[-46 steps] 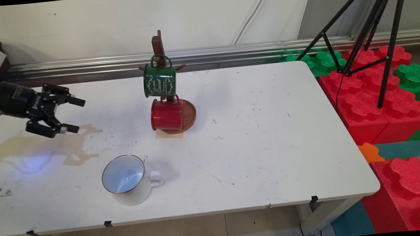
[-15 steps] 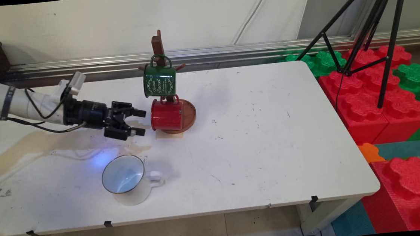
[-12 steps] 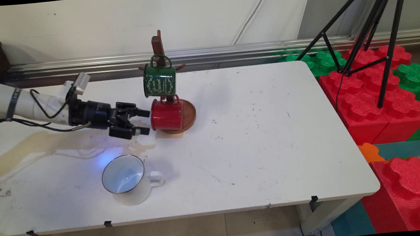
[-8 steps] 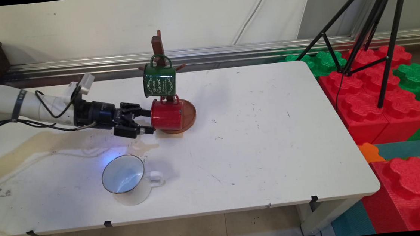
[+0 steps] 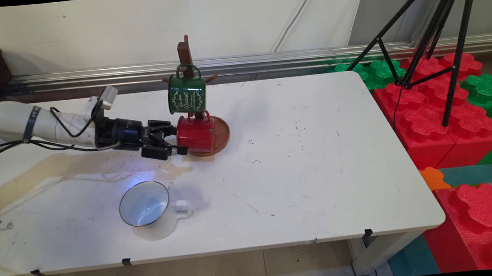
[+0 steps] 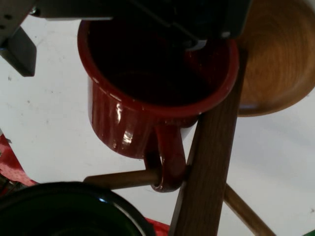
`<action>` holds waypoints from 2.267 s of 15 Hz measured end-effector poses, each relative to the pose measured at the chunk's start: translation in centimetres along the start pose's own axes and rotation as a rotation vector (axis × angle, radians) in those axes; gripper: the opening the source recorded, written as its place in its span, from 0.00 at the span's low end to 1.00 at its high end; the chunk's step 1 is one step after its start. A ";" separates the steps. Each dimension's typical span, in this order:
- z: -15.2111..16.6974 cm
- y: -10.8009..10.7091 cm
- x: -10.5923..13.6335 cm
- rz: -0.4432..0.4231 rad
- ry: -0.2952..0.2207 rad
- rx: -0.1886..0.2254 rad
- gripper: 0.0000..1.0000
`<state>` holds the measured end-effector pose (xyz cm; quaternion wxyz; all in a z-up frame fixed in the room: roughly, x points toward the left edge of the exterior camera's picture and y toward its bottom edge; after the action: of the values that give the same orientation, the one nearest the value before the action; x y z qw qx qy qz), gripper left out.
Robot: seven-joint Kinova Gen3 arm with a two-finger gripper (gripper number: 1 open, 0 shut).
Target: Pick up the red mug from the rack, then place the picked object on the table
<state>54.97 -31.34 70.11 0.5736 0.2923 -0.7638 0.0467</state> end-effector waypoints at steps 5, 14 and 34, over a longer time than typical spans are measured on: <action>0.8 -0.1 -0.1 0.000 0.009 -0.008 1.00; 1.2 -0.1 -0.3 0.003 0.010 -0.029 0.00; 0.3 2.1 0.5 0.024 0.013 -0.143 0.00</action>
<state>53.56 -29.96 70.98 0.5975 0.2411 -0.7648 0.0010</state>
